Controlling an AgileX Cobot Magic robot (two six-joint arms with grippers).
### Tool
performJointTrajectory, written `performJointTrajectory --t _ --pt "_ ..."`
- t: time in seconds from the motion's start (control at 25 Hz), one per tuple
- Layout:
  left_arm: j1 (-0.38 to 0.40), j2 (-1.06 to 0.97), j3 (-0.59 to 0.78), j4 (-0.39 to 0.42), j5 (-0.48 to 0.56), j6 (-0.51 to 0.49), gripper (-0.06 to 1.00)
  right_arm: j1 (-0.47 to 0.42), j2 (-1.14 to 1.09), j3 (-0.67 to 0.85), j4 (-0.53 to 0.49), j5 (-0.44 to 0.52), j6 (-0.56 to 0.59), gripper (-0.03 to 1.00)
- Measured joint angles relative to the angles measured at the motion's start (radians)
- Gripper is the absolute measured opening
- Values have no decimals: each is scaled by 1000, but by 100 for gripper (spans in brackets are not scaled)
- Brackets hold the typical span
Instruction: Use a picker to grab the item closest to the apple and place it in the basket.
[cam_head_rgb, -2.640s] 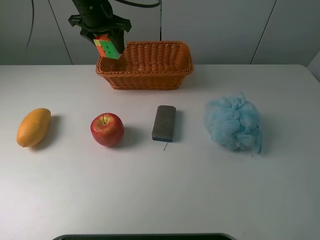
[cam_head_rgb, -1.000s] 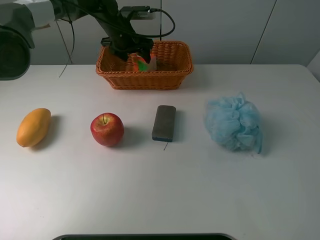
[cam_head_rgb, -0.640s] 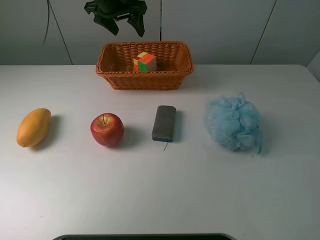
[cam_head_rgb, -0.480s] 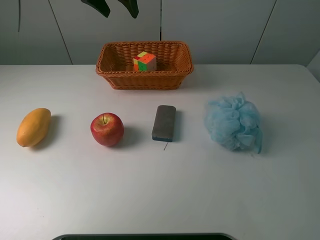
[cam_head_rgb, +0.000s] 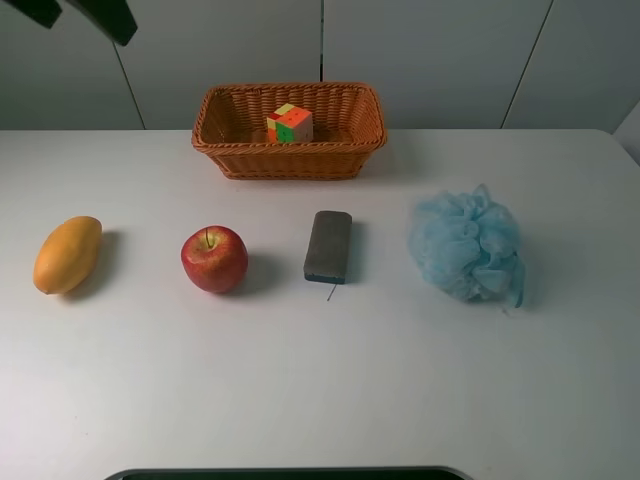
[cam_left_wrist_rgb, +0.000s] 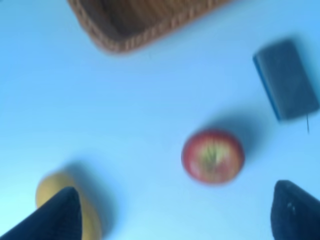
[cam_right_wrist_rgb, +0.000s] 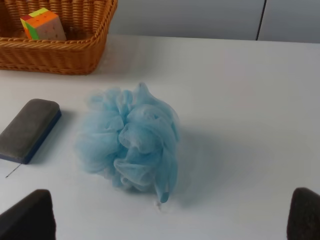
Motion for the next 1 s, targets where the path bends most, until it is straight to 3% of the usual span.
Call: performJointTrajectory --t 0.28,0.64,0.8,1.0 --pt "0 -489 407 0 5 2 73 0 0 0 0 0 0 70" --pt "2 -1015 725 53 9 4 73 0 0 0 0 0 0 70" --pt "92 -1151 841 53 -67 4 73 0 0 0 0 0 0 70" --pt "254 -1281 946 -2 -114 35 73 0 0 0 0 0 0 70"
